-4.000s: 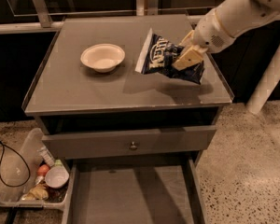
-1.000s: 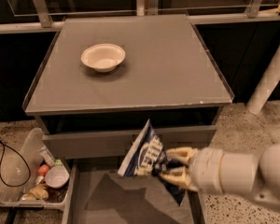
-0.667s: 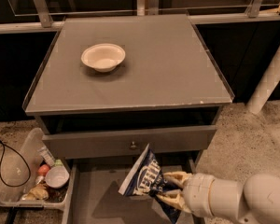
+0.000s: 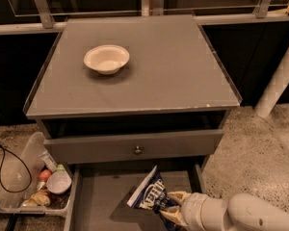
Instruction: Place blue chip bag into middle drawer
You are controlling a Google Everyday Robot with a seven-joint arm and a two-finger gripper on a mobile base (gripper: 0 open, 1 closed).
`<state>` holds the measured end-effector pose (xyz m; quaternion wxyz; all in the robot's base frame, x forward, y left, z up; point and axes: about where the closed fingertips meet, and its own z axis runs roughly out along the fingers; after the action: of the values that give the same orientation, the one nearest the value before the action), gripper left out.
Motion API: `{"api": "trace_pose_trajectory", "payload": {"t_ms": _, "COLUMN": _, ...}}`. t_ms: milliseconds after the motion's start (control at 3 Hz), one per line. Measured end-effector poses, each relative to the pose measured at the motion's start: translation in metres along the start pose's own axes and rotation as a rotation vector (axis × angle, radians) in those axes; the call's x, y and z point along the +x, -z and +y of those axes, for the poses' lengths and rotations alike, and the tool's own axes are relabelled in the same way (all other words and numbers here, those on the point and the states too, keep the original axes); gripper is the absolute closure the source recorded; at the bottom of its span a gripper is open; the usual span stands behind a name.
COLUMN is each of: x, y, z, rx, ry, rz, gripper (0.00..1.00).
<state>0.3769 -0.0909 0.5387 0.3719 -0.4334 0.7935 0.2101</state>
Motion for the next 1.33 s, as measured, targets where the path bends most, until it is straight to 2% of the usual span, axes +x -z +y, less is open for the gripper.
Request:
{"api": "trace_pose_trajectory", "payload": {"t_ms": 333, "x": 0.023, "y": -0.019, "z": -0.022, "rx": 0.028, "ry": -0.028, "rz": 0.034, "gripper": 1.00}}
{"api": "trace_pose_trajectory", "payload": {"t_ms": 667, "x": 0.025, "y": -0.020, "z": -0.023, "rx": 0.029, "ry": -0.030, "rz": 0.037, "gripper": 1.00}}
{"api": "trace_pose_trajectory", "payload": {"t_ms": 1000, "x": 0.020, "y": -0.017, "z": -0.014, "rx": 0.007, "ry": -0.023, "rz": 0.024, "gripper": 1.00}}
{"api": "trace_pose_trajectory", "payload": {"t_ms": 1333, "x": 0.019, "y": -0.024, "z": -0.009, "rx": -0.074, "ry": -0.001, "rz": 0.035, "gripper": 1.00}}
